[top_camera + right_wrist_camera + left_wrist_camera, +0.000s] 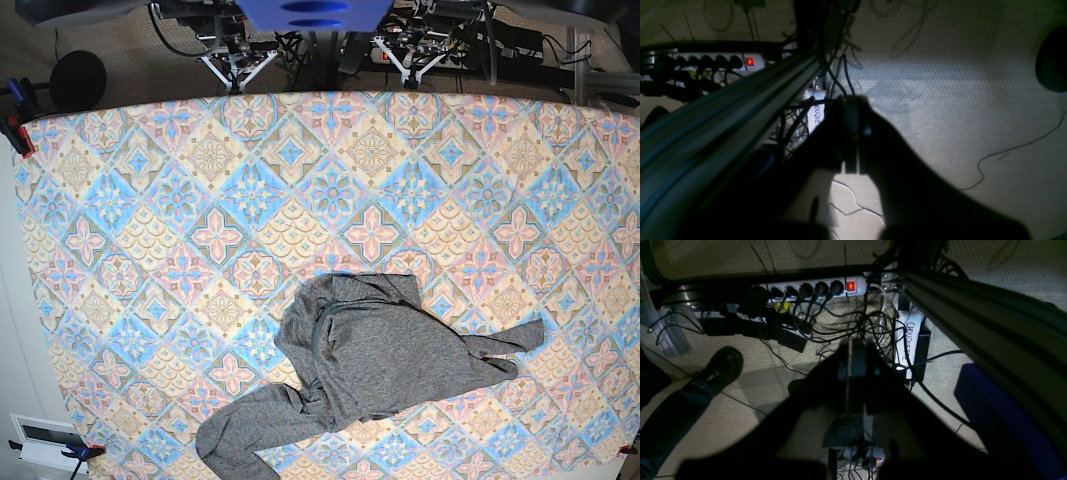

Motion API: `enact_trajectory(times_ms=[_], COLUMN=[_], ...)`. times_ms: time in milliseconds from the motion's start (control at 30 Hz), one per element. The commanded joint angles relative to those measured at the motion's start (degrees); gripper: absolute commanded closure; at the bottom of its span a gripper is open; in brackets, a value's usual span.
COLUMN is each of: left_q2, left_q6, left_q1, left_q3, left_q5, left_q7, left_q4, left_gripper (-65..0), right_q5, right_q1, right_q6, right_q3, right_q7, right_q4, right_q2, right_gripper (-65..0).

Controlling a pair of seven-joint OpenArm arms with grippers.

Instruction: Layout the t-shirt on the table in an organized manner, then fold the t-shirt properly

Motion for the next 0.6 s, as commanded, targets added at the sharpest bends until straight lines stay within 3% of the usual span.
enact_trajectory(times_ms=[0, 567], left_q2=[0.19, 0.19], left_q6=[0.16, 0.16], left_q1=[0.13, 0.93], left_q3=[0.04, 0.04], left_q5=[0.08, 0.08], left_q7=[-0.48, -0.48], left_q4=[0.13, 0.22], left_gripper=[0.0, 0.0], right_q5=[0.01, 0.01], right_q1=[0.0, -0.7], right_q6=[0.1, 0.1], right_q3=[-0.16, -0.16], right_q7=[0.6, 0.6], right_q4=[0.35, 0.35], right_q2=[-0.06, -0.06], right_gripper=[0.0, 0.0])
